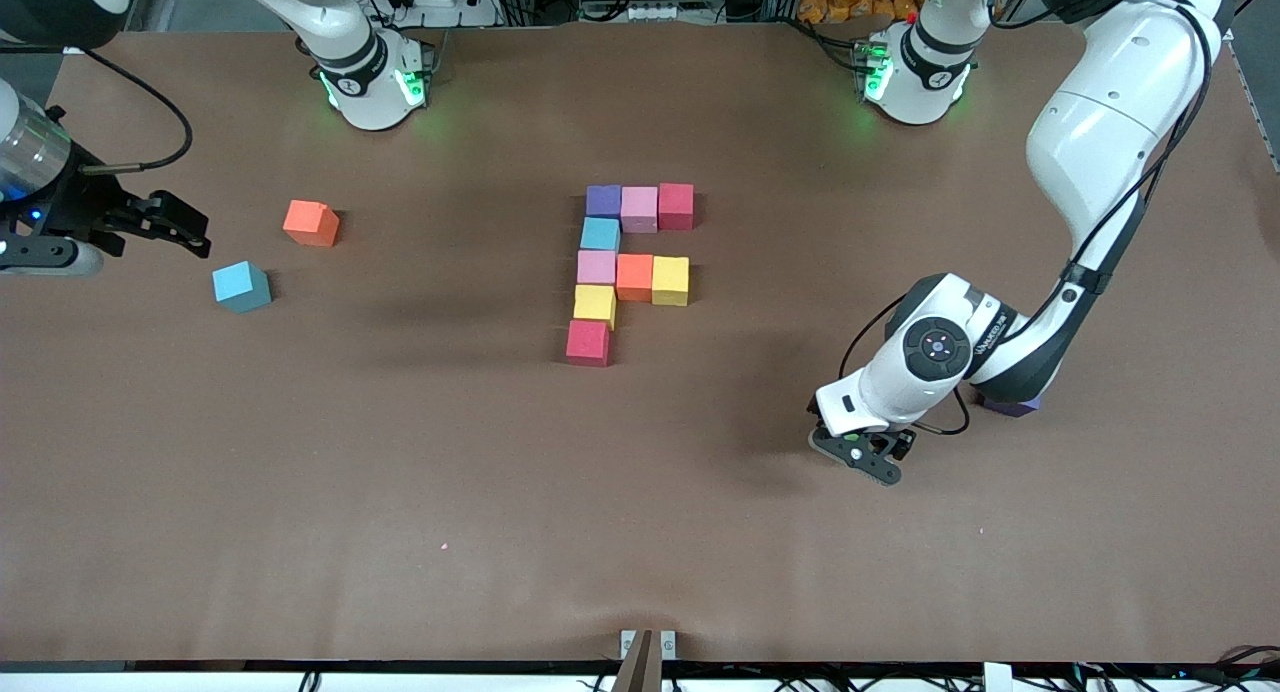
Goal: Arrange 11 blocks into digit 3
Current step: 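Carry the green cube with the left gripper to the cube cluster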
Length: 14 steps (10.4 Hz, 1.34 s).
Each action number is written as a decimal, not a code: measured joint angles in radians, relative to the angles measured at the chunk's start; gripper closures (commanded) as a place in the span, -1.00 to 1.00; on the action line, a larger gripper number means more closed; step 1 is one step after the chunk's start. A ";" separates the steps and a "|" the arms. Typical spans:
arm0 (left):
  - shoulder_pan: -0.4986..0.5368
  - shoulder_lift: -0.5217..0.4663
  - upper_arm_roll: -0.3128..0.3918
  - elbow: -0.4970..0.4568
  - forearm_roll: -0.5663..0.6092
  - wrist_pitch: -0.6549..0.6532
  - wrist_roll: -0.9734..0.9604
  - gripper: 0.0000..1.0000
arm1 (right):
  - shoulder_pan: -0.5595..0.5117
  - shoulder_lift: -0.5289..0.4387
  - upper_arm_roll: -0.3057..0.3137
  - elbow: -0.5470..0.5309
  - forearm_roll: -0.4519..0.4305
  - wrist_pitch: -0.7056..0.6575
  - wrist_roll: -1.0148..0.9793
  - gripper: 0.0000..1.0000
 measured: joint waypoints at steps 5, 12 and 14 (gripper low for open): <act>-0.009 0.009 0.012 -0.008 0.000 0.000 0.001 -0.52 | -0.013 0.005 0.000 0.000 0.018 0.006 0.000 -1.00; -0.073 0.009 0.023 -0.018 0.013 -0.001 0.005 0.80 | -0.024 -0.032 0.003 0.009 0.018 0.003 -0.003 -1.00; -0.165 0.006 0.021 -0.005 0.059 -0.002 -0.009 0.77 | -0.024 -0.059 0.007 0.014 0.019 0.002 -0.003 -1.00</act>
